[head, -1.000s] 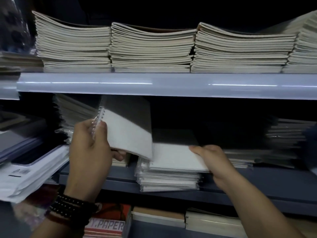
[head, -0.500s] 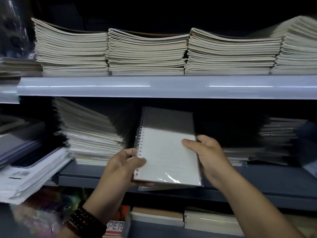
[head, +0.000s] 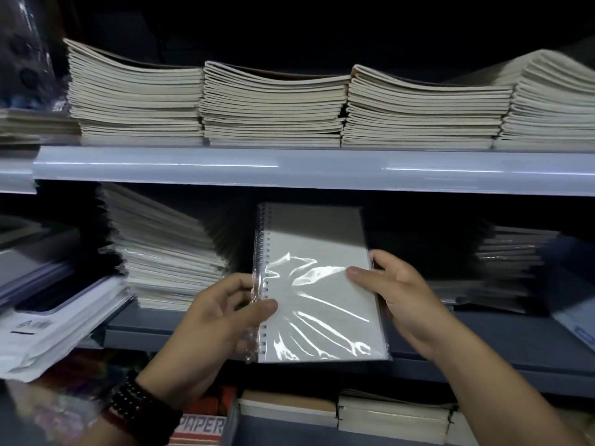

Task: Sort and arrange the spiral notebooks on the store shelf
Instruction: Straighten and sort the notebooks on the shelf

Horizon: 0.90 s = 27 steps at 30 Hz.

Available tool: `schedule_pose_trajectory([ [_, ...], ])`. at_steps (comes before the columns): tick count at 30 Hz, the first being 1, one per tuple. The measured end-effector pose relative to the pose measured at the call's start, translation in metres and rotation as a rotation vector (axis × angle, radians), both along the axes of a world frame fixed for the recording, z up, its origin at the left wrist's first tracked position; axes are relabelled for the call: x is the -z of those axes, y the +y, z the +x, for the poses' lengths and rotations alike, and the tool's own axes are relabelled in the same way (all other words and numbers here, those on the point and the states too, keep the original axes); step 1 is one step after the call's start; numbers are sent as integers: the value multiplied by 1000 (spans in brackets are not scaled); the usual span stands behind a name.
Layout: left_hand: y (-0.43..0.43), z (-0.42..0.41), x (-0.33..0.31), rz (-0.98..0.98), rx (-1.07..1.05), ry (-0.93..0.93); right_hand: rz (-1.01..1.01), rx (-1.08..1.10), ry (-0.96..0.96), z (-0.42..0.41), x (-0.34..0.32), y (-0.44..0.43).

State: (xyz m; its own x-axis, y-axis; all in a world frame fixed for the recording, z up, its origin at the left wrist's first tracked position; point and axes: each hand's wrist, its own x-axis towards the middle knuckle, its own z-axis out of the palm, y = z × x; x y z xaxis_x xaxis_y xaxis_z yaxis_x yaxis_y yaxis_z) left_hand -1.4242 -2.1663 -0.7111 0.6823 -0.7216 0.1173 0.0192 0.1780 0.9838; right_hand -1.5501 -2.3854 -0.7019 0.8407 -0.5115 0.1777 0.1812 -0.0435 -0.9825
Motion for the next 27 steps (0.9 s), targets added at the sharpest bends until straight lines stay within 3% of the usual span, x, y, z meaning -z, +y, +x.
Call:
schedule_pose_trajectory([
  [3,-14,-1,-6,-37,-86,-53,14,66,8,6,-5,-4],
  [8,-36,31,-6,113,-408,-448,56,366,-35,30,4,-8],
  [11,-43,47,7,284,-375,-390,-107,472,170,45,22,-12],
  [14,-45,55,18,359,-349,-274,-339,418,398,49,30,-10],
  [22,-42,65,17,383,-329,-119,-161,338,317,43,22,-11],
  [27,-50,62,12,439,-364,-182,-105,314,301,38,23,-22],
])
